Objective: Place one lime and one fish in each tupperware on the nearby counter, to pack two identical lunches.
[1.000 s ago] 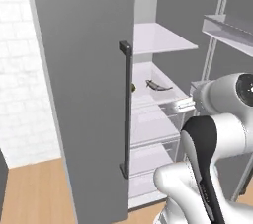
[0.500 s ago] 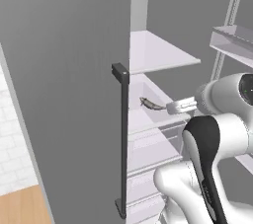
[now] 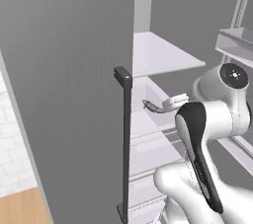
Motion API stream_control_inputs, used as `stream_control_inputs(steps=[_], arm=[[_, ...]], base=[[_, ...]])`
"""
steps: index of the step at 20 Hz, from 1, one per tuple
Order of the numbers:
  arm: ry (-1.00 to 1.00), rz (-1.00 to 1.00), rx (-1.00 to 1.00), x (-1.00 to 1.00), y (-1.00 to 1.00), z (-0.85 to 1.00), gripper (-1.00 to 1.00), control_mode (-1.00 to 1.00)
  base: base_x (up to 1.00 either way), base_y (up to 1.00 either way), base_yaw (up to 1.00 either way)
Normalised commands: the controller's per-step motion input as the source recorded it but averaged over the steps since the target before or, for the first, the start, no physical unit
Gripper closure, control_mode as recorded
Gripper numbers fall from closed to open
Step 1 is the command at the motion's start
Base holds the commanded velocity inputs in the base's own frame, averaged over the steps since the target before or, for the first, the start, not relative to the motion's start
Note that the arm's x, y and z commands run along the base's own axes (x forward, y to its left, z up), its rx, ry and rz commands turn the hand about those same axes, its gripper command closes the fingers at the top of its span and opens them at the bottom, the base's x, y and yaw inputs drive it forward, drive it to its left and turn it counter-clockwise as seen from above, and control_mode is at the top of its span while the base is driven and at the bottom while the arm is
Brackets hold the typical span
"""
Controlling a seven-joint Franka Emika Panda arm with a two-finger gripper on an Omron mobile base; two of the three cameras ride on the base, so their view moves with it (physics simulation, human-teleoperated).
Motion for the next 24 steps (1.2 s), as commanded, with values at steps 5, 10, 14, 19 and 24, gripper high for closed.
stream_control_inputs(steps=[5, 10, 14, 19, 24], arm=[[0.14, 0.07, -0.2, 0.81, 0.0, -0.91, -1.0, -1.0], [0.01, 0.12, -0.02, 0.81, -0.25, -0.51, -1.0, -1.0], [0.06, 0.13, 0.0, 0.9, -0.14, -0.52, -1.0, -1.0], [0.24, 0.04, 0.0, 0.93, 0.0, -0.27, -1.0, -1.0], [0.05, 0.06, 0.0, 0.67, -0.06, -0.26, -1.0, -1.0]], base=[[0.0, 0.0, 0.0], [0.0, 0.0, 0.0], [0.0, 0.0, 0.0], [0.0, 0.0, 0.0], [0.0, 0.0, 0.0]])
